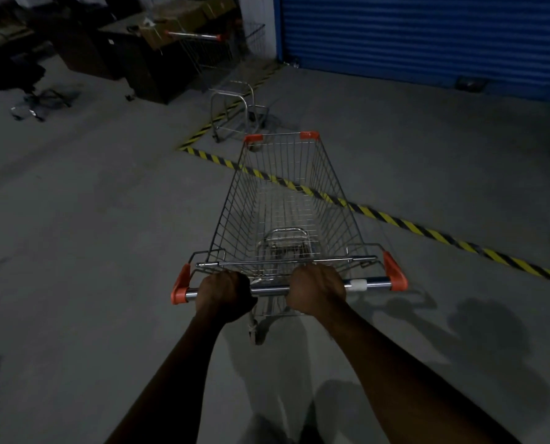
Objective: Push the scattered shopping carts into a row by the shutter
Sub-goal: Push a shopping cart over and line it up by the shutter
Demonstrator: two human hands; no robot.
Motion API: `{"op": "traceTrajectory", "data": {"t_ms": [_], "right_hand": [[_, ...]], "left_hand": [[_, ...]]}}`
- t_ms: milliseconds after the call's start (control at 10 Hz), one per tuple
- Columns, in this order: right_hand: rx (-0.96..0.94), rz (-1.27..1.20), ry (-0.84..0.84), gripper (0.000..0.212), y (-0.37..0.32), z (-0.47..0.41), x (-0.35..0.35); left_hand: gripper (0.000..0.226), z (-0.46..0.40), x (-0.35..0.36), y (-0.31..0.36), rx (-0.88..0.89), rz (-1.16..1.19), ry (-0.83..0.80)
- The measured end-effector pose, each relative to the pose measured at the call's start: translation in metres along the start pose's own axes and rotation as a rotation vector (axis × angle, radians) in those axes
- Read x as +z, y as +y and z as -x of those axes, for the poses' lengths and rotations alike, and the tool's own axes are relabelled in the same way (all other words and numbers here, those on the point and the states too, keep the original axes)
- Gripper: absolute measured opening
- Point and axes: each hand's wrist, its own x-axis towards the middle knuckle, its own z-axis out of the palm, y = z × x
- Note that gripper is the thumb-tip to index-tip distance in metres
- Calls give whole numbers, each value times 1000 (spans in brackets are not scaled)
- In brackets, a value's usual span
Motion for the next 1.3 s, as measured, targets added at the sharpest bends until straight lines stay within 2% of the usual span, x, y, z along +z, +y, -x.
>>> {"op": "traceTrajectory", "data": {"t_ms": [200, 400, 600, 800, 900, 1000, 1100, 1200, 1300], "right_hand": [[14, 22, 53, 14, 18, -116, -18], [103, 32, 31, 17, 23, -246, -48], [186, 42, -47, 18, 31, -364, -76], [192, 52, -10, 24, 38, -456, -94], [206, 52, 13, 23, 39, -492, -99], [218, 50, 31, 21, 42, -561, -107], [249, 29, 32, 19, 44, -603, -116], [248, 34, 63, 21, 48, -670, -130], [268, 13, 41, 21, 49, -714, -140]], "left_hand": [[30, -114, 27, -43, 49, -38, 228], [32, -244, 56, -105, 108, -10, 285], [34, -360, 57, -154, 137, 81, 105], [44, -455, 56, -194, 136, 104, -90], [44, -490, 48, -207, 144, 65, -130], [39, -564, 41, -235, 49, 91, -222], [35, -598, 45, -255, 11, 70, -262], [37, -672, 71, -291, 202, 75, -66], [39, -713, 81, -310, 175, 101, -118]]}}
